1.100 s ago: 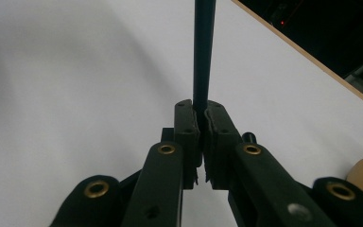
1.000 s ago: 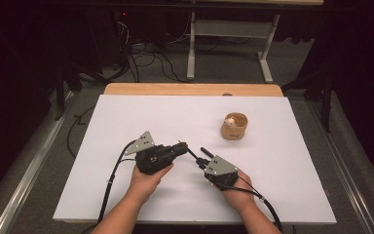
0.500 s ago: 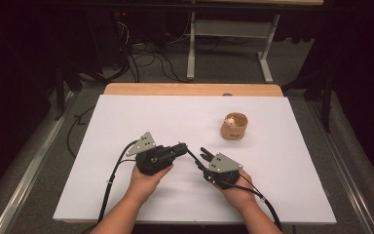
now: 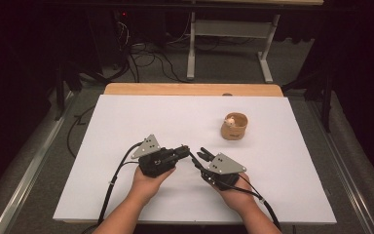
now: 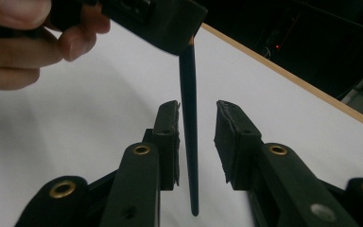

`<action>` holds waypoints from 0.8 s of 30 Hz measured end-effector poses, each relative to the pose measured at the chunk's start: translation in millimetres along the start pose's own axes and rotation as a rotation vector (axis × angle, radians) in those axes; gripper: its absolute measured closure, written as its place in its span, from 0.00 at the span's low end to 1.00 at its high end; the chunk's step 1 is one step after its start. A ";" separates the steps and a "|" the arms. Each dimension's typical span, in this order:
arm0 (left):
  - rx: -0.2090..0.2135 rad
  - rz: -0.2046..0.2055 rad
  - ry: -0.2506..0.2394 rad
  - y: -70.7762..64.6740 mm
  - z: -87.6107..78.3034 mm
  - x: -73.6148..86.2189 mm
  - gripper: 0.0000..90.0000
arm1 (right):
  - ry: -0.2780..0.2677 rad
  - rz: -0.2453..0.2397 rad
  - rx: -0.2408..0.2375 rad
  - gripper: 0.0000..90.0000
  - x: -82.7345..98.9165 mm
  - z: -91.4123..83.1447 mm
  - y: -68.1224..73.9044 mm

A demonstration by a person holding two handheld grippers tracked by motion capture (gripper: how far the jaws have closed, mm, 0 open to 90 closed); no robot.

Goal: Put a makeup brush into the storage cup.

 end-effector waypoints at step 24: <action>0.005 0.034 0.042 -9.6 9.5 5.5 0.93 | 0.000 -0.027 -0.008 0.95 -2.7 -0.1 5.2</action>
Point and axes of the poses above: each handheld gripper's, and its own axes: z roughly forward along the jaws, x roughly out of its underside, y roughly to its left, the point moved 10 cm from there along z, roughly forward along the jaws, and after that the axes turned 8 degrees about x, right-handed, at the moved point
